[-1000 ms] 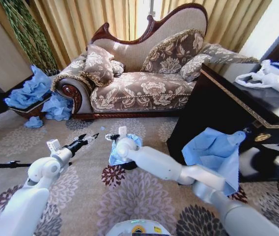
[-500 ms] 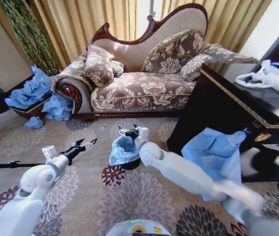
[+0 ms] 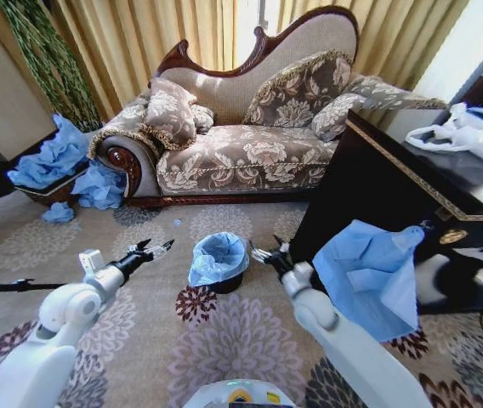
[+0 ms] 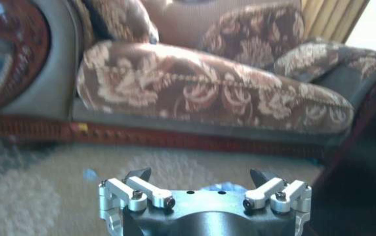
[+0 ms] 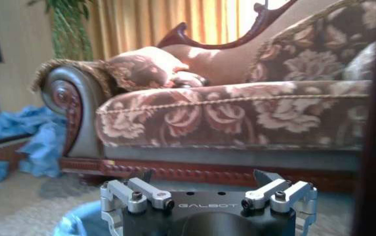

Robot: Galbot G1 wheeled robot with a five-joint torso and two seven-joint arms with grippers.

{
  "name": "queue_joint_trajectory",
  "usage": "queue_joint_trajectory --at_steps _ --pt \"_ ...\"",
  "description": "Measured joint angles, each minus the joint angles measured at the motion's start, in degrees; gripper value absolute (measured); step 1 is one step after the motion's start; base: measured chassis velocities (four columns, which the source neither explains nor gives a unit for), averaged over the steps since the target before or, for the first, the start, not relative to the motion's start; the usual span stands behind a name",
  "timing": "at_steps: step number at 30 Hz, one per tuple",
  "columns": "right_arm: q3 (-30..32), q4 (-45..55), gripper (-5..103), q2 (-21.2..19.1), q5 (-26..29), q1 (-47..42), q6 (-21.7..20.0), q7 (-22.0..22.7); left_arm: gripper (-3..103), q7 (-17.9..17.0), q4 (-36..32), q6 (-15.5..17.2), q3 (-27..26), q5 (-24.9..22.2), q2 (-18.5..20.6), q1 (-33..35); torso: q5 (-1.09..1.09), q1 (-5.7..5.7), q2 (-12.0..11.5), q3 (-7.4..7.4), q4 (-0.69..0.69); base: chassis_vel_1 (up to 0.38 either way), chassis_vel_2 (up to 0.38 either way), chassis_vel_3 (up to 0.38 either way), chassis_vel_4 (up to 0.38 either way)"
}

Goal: Place a garbage bag over the trash bin.

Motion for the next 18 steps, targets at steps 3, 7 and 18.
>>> queue_joint_trajectory --at_steps 3,7,18 --pt "5.38 3.22 100 3.5 -4.97 -8.97 0.5 -0.33 100 0.49 -1.39 -3.21 -0.21 3.44 -1.32 2.86 0.01 -0.01 0.0 -0.01 -0.05 0.0 0.0 0.0 0.0" --pt "11.53 7.3 100 8.1 -8.14 -16.33 1.32 -1.52 100 0.89 -3.22 -6.67 -0.65 9.82 -3.96 7.65 0.0 -0.01 0.0 -0.01 -0.03 0.0 0.0 0.0 0.0" --pt "21.41 16.49 100 18.02 -14.74 -28.32 3.02 -4.17 100 0.88 -11.05 -13.37 -3.91 19.91 -13.82 17.91 0.02 -0.01 0.0 0.0 -0.03 0.0 0.0 0.0 0.0"
